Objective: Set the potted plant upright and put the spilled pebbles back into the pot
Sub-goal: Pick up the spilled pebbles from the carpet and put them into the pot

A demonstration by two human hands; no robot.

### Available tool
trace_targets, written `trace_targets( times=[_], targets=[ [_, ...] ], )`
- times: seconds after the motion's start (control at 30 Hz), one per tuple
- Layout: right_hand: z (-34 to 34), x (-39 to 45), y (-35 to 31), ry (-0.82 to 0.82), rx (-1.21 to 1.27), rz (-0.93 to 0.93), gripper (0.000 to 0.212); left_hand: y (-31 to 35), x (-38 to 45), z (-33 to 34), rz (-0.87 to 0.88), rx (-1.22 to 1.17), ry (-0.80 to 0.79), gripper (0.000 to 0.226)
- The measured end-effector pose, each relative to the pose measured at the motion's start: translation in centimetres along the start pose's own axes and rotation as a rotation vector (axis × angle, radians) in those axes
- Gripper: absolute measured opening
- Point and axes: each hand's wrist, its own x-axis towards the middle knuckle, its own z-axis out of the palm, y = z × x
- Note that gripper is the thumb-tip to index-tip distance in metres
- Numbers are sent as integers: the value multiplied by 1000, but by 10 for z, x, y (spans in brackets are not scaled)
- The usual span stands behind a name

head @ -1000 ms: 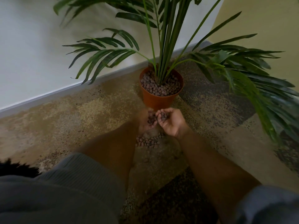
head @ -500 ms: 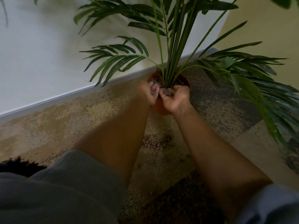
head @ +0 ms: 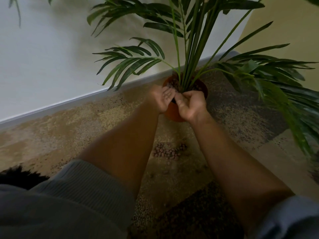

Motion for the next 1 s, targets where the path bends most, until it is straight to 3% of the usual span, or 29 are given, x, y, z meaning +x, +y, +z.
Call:
trace_targets(
  times=[0.13,0.2,0.3,0.37,0.43,0.53,0.67,0.73,0.87,1.0],
  targets=[
    [-8,8,24,-20,-279,41,34,3,3,-33,39,168,141,39],
    [-15,12,38,-7,-477,68,25,2,4,-51,63,364,241,26],
    [-33,18,60,39,-794,91,25,-2,5,-81,102,703,289,25],
    [-48,18,73,34,-1127,45,22,-7,4,-99,99,872,313,17],
    [-66,17,81,-79,-1632,-61,23,-11,3,-114,162,1076,350,8],
    [-83,13,91,-268,-2068,-157,43,-20,0,-134,165,1369,310,29],
    [-95,16,101,-389,-2328,-28,91,-32,-3,-158,85,1802,260,53],
    [-101,19,102,-415,-2419,1,99,-37,-4,-164,40,2076,203,60],
    [-110,22,105,-446,-2449,-69,87,-41,-3,-174,14,2334,129,64],
    [-118,25,109,-514,-2362,-149,66,-42,-5,-180,-2,2321,105,63]
  ],
)
